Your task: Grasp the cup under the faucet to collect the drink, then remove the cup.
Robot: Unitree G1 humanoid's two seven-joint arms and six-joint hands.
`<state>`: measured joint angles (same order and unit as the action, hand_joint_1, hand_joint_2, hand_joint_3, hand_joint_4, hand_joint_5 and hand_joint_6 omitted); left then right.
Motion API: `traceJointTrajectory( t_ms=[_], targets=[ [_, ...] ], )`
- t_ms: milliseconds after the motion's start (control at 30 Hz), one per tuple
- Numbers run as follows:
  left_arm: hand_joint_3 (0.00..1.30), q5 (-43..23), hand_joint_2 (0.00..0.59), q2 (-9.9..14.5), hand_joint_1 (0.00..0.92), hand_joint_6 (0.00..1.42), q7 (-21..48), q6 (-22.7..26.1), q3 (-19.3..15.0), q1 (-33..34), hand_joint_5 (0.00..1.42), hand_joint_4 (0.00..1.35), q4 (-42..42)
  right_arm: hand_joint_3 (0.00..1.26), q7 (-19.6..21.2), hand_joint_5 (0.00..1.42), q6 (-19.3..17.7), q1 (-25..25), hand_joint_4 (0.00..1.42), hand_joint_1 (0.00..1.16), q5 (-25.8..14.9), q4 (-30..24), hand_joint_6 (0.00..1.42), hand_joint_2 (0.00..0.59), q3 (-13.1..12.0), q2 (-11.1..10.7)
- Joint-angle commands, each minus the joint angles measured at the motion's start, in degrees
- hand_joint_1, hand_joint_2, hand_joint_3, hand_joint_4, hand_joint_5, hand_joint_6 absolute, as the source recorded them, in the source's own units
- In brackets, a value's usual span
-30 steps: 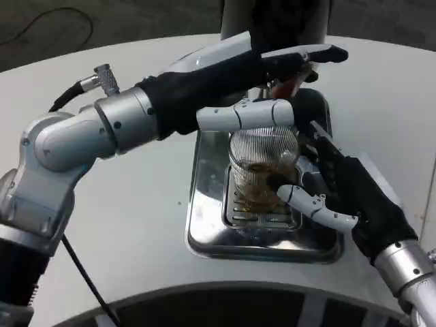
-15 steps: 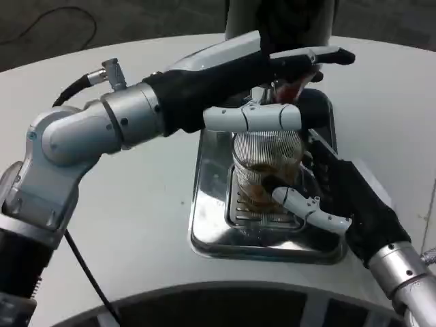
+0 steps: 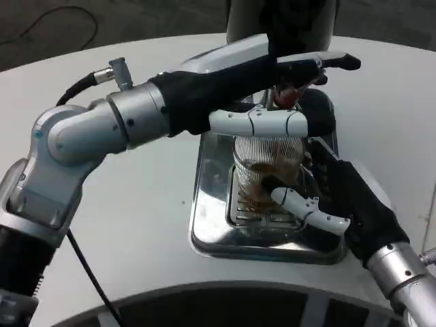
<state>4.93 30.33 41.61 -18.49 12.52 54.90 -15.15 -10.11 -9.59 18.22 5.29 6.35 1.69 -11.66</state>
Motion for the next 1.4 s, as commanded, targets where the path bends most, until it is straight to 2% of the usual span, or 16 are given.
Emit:
traceJointTrajectory(
  t_ms=[33, 533, 767, 1033, 1400],
  targets=[
    [0.11, 2.02, 0.137, 0.10, 0.000, 0.07, 2.14, 0.91, 1.74, -0.95, 0.12, 0.03, -0.39, 0.05, 0.80, 0.11, -0.14, -0.70, 0.01, 0.64, 0.20, 0.37, 0.00, 0.249, 0.38, 0.73],
    [0.11, 1.85, 0.137, 0.10, 0.000, 0.07, 2.37, 1.68, 1.54, -1.37, 0.12, 0.03, 1.27, 0.04, 0.96, 0.11, -0.08, -2.05, 0.00, 0.64, 0.06, -1.09, 0.00, 0.249, 0.68, 1.23],
    [0.11, 1.73, 0.137, 0.24, 0.000, 0.07, 2.46, 2.25, 1.40, -1.48, 0.12, 0.03, 2.21, 0.04, 2.30, 0.11, 0.18, -2.53, 0.00, 0.64, 0.91, -1.37, 0.00, 0.249, 1.12, 1.98],
    [0.11, 1.62, 0.136, 0.71, 0.000, 0.07, 2.66, 2.74, 1.05, -1.57, 0.12, 0.03, 2.95, 0.04, 4.75, 0.11, -0.05, -1.31, 0.00, 0.64, 2.53, 0.11, 0.00, 0.249, 1.62, 3.26],
    [0.11, 1.64, 0.139, 0.77, 0.000, 0.07, 2.63, 2.55, 0.95, -1.57, 0.12, 0.03, 2.48, 0.04, 6.46, 0.10, -0.40, 0.11, 0.00, 0.64, 3.10, 2.42, 0.00, 0.249, 1.63, 3.69]
  ],
)
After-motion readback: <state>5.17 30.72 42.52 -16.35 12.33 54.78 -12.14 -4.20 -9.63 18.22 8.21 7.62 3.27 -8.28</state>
